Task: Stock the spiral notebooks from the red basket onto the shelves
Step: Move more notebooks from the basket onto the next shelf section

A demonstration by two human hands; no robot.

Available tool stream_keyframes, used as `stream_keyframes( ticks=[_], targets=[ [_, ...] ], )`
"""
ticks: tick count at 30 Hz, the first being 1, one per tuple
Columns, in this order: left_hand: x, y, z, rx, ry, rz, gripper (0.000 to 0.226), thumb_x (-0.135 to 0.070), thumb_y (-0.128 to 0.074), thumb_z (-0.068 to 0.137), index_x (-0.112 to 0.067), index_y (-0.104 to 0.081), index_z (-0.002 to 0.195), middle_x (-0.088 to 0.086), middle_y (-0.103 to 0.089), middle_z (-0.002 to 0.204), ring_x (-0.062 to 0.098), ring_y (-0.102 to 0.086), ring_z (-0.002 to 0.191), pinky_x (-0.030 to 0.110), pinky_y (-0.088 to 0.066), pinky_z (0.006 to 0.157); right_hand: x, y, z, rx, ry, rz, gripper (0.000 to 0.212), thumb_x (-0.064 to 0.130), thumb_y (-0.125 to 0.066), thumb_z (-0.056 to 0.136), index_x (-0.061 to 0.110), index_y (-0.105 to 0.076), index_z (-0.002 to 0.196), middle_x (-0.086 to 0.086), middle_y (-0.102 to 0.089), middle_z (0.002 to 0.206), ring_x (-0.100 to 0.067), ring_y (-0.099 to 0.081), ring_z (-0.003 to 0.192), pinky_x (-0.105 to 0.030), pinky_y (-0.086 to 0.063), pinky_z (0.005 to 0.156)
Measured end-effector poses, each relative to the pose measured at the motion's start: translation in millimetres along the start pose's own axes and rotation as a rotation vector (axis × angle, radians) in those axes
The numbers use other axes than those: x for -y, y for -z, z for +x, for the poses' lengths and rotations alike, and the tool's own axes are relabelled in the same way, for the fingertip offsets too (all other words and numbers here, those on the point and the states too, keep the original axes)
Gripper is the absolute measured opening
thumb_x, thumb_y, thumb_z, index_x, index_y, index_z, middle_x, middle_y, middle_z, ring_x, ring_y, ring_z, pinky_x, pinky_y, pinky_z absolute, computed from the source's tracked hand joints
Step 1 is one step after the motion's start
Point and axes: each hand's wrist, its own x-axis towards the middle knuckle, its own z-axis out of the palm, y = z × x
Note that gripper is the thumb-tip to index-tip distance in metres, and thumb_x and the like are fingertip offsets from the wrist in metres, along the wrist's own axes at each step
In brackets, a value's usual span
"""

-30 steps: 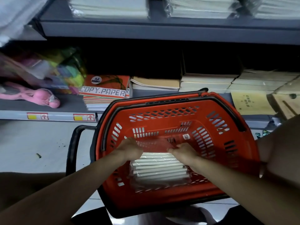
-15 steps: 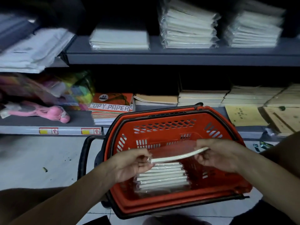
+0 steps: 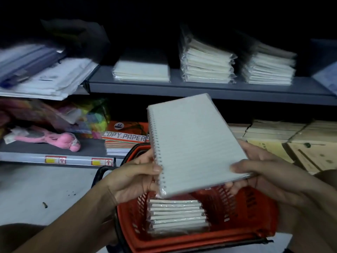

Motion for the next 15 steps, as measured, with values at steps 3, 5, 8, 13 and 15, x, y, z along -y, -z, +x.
stream_keyframes(
  ticks=[3, 5, 8, 13, 15],
  targets=[
    [-16.1, 9.2, -6.4, -0.147, -0.114, 0.01, 0.082, -0.022, -0.091, 0.065, -0.024, -0.057, 0.139, 0.008, -0.063, 0.134, 0.021, -0.065, 0.104, 0.033, -0.057, 0.087, 6.6, -15.2, 18.4, 0.001, 0.144, -0.02, 0.064, -0.005, -0.062, 0.079, 0.026, -0.056, 0.134, -0.021, -0.071, 0.114, -0.036, -0.069, 0.071, -0.036, -0.062, 0.059],
    [-23.4, 16.2, -12.9, -0.195, -0.194, -0.034, 0.083, -0.024, -0.093, 0.063, -0.019, -0.058, 0.139, 0.011, -0.061, 0.138, 0.023, -0.065, 0.112, 0.041, -0.049, 0.102, 8.5, -25.1, 29.8, 0.028, 0.201, -0.002, 0.062, -0.006, -0.062, 0.081, 0.023, -0.055, 0.135, -0.02, -0.07, 0.118, -0.037, -0.07, 0.074, -0.037, -0.062, 0.061],
    [-35.1, 23.6, -20.8, -0.185, -0.286, -0.089, 0.073, -0.024, -0.089, 0.069, -0.015, -0.06, 0.136, 0.013, -0.061, 0.138, 0.026, -0.064, 0.119, 0.045, -0.042, 0.109, 9.6, -36.7, 45.5, 0.056, 0.236, 0.019, 0.059, -0.006, -0.062, 0.082, 0.019, -0.056, 0.135, -0.018, -0.071, 0.118, -0.035, -0.071, 0.075, -0.036, -0.061, 0.062],
    [-51.2, 27.3, -24.7, -0.062, -0.362, -0.143, 0.046, -0.02, -0.072, 0.088, -0.013, -0.063, 0.133, 0.011, -0.065, 0.133, 0.023, -0.064, 0.121, 0.038, -0.05, 0.104, 14.0, -47.7, 66.2, 0.097, 0.254, 0.047, 0.055, -0.007, -0.061, 0.084, 0.017, -0.057, 0.133, -0.022, -0.071, 0.115, -0.035, -0.07, 0.075, -0.037, -0.06, 0.061],
    [-57.9, 29.3, -23.9, 0.009, -0.371, -0.148, 0.041, -0.016, -0.055, 0.099, -0.009, -0.056, 0.14, 0.014, -0.06, 0.139, 0.026, -0.058, 0.128, 0.04, -0.046, 0.108, 16.4, -49.2, 75.1, 0.1, 0.255, 0.053, 0.055, -0.007, -0.06, 0.083, 0.018, -0.057, 0.132, -0.022, -0.071, 0.116, -0.036, -0.07, 0.075, -0.037, -0.06, 0.061]
  ],
)
